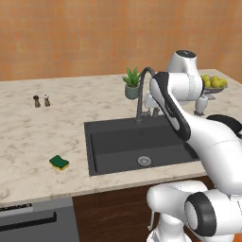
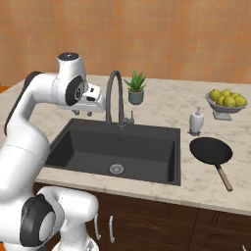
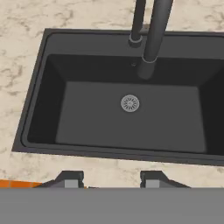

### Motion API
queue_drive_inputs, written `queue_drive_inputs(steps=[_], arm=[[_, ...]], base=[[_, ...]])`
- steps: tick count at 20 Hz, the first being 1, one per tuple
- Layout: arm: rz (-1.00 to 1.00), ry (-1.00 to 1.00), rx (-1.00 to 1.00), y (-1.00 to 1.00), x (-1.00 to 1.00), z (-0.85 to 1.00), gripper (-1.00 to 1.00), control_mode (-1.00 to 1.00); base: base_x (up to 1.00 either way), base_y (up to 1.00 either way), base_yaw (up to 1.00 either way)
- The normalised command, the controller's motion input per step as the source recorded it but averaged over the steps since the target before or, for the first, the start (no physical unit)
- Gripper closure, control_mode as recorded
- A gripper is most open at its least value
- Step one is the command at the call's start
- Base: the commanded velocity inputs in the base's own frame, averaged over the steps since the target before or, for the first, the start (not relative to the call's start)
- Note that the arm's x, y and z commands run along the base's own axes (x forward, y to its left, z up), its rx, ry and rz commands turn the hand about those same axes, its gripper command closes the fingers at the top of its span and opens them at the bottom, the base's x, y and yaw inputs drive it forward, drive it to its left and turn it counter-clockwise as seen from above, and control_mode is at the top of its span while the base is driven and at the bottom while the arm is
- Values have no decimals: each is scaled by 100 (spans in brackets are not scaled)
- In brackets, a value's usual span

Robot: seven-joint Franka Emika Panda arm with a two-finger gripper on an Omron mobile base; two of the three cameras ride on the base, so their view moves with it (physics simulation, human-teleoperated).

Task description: Pick the pan and sponge and place them into the sink. Then turn on the water.

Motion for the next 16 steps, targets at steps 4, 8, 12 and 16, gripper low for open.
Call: queue_drive_inputs(steps=[4, 8, 12, 16], arm=[[1, 0, 0, -26, -2, -12, -100, -100], [2, 3, 0, -100, 0, -41, -100, -100], [0, 10, 0, -100, 0, -44, -100, -100], [0, 16, 0, -100, 6, -49, -100, -100]], base=[[0, 0, 0], [0, 0, 0], [0, 0, 0], [0, 0, 0]])
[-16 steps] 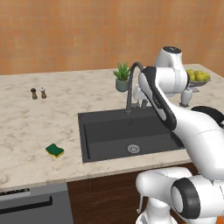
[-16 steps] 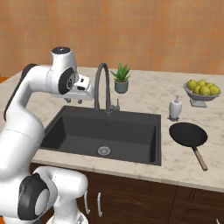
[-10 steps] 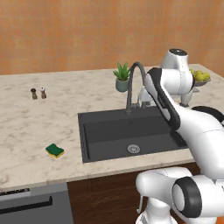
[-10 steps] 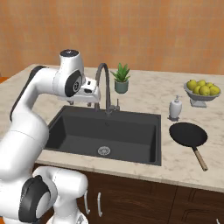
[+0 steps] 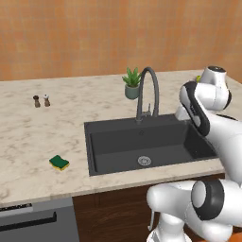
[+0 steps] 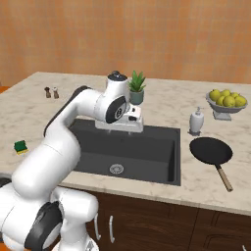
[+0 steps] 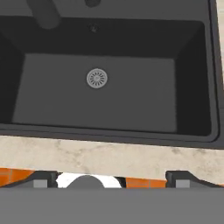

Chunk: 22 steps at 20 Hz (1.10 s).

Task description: Pick the pan and sponge and place them into the sink. Then turn on the water.

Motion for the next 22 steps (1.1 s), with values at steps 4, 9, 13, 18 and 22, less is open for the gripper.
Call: queue_drive_inputs(steps=[4, 9, 13, 18, 22], arm=[[-1, 9, -3, -100, 36, -56, -100, -100], [-6, 7, -3, -100, 45, -52, -100, -100], [-6, 12, 0, -73, 3, -10, -100, -100], [0, 12, 0, -81, 9, -8, -100, -100], [0, 6, 0, -67, 7, -14, -100, -100]], base=[[0, 0, 0], [0, 0, 0], [0, 0, 0], [0, 0, 0], [0, 0, 0]])
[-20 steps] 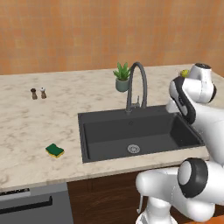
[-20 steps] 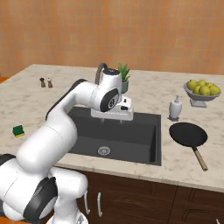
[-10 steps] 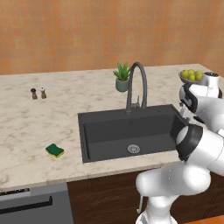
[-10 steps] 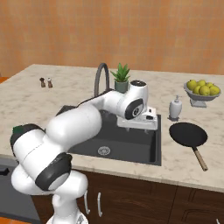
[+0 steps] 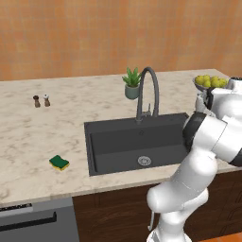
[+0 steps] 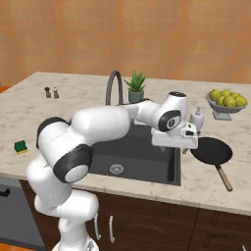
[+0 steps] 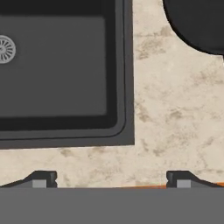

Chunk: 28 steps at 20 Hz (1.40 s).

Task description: Pick the pan and sponge and place them into the sink. Then turn on the water.

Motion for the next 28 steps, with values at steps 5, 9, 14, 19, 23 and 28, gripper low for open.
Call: queue_drive_inputs(steps=[5, 9, 14, 19, 23, 28], arm=[[0, 6, 0, -50, 4, -16, -100, -100], [0, 4, 0, -55, 10, -34, -100, -100], [0, 3, 0, -48, 6, -25, -100, -100], [1, 1, -2, -51, 10, -31, -100, -100], [0, 0, -11, -45, 12, -29, -100, -100], [0, 0, -3, -42, 15, -15, -100, -100]], base=[[0, 0, 0], [0, 0, 0], [0, 0, 0], [0, 0, 0], [0, 0, 0], [0, 0, 0]])
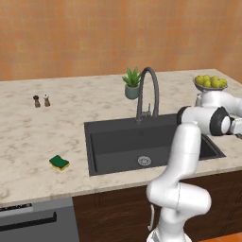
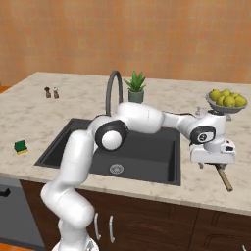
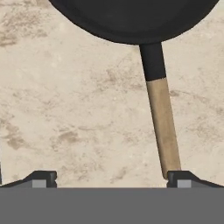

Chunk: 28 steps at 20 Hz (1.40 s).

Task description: Pick the pan and sponge and place them into the sink. Then turn on the water.

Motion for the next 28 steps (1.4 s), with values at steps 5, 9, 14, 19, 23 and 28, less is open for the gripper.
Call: queue_drive_inputs(steps=[5, 9, 14, 19, 23, 28], arm=[[1, 0, 0, -26, 15, -16, -100, -100], [1, 4, 0, -31, 17, -23, -100, -100], [2, 7, 3, -30, 15, -36, -100, -100], [3, 3, 6, -26, 21, -32, -100, -100], [4, 4, 7, -29, 24, -27, -100, -100], [2, 8, 1, -5, 12, -24, 100, -100]], base=[[0, 0, 0], [0, 0, 0], [0, 0, 0], [0, 0, 0], [0, 0, 0], [0, 0, 0]])
